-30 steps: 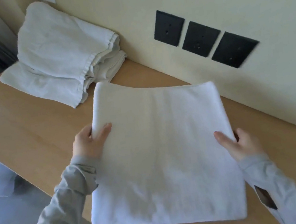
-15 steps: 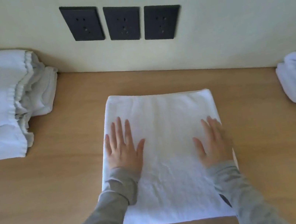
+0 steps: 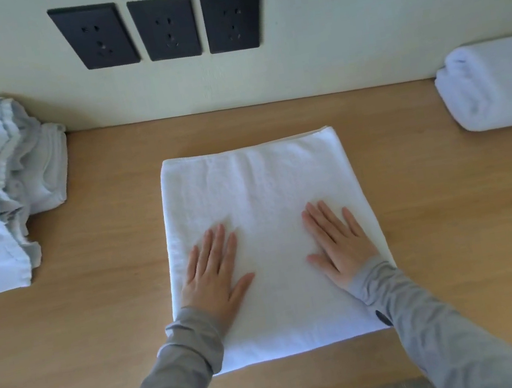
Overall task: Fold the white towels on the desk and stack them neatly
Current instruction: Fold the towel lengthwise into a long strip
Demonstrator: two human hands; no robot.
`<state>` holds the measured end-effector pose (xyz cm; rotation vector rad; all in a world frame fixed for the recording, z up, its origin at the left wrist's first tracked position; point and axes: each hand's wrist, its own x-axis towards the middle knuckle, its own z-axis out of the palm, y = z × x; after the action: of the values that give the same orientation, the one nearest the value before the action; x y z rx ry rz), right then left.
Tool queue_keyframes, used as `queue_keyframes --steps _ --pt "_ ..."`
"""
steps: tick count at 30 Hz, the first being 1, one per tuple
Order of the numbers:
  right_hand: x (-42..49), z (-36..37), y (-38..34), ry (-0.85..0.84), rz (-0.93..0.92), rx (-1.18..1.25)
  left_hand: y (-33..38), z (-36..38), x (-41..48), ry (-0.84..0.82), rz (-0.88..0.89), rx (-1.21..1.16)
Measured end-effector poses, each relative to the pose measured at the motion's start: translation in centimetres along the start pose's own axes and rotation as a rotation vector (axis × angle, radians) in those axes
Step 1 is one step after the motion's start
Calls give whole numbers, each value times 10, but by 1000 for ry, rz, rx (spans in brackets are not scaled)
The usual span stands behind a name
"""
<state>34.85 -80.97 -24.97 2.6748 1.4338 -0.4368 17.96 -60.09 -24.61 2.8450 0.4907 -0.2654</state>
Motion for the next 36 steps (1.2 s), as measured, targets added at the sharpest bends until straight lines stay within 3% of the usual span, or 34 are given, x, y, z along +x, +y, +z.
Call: queue_keyframes --steps 5,8,12,19,25,31,36 --pt "-73 3 15 -40 -219 -69 -21 -7 -53 -96 266 100" --pt "-94 3 27 -103 -248 -114 -31 -11 -73 -179 304 126" --pt "-95 0 31 -34 -301 -97 -37 -16 -82 -257 305 112" --pt "-99 -7 43 188 -329 179 -41 -31 -81 -46 371 48" --pt "-88 -74 51 134 -53 604 -53 -97 -61 -254 -41 -455" --pt "-19 -123 74 382 253 1140 -64 -158 8 -40 -148 -803" --pt "58 -120 74 544 477 1332 -69 -145 75 235 -535 -978"
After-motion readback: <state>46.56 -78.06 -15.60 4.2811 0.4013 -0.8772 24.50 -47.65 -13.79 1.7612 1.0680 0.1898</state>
